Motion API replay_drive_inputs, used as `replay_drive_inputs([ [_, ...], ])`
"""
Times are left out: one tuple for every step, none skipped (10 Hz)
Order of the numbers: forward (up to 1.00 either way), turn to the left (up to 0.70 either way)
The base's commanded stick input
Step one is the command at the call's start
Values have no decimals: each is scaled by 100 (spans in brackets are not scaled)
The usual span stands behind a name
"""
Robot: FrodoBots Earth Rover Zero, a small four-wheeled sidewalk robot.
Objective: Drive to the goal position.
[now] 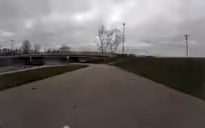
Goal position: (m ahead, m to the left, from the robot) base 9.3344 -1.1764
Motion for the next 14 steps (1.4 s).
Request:
replay_drive_inputs([
  [100,0],
  [100,0],
  [100,0],
  [100,0],
  [100,0],
  [100,0],
  [100,0],
  [100,0],
  [100,0],
  [100,0],
  [100,0],
  [100,0],
  [100,0],
  [100,0],
])
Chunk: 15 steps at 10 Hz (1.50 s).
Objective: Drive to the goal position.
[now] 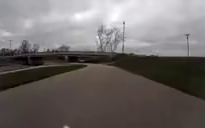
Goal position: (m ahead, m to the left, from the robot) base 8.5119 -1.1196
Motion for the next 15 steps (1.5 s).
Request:
replay_drive_inputs([
  [100,0],
  [100,0],
  [100,0],
  [100,0],
  [100,0],
  [100,0],
  [100,0],
  [100,0],
  [100,0],
  [100,0],
  [100,0],
  [100,0],
  [100,0],
  [100,0],
  [100,0],
])
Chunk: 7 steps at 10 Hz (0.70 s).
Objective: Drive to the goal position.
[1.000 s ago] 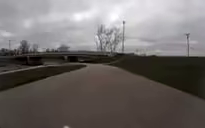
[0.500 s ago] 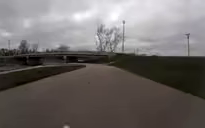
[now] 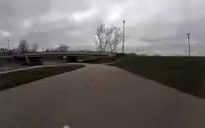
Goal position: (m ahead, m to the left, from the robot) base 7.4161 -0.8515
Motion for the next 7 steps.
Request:
replay_drive_inputs([
  [100,0],
  [100,0],
  [100,0],
  [100,0],
  [100,0],
  [100,0],
  [100,0],
])
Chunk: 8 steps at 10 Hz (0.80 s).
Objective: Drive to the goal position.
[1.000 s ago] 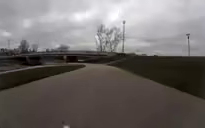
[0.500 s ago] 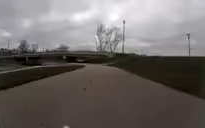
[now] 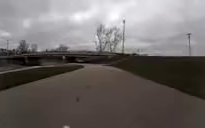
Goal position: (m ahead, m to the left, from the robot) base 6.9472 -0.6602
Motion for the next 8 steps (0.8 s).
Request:
replay_drive_inputs([
  [100,0],
  [100,0],
  [100,0],
  [100,0],
  [100,0],
  [100,0],
  [100,0],
  [100,0],
])
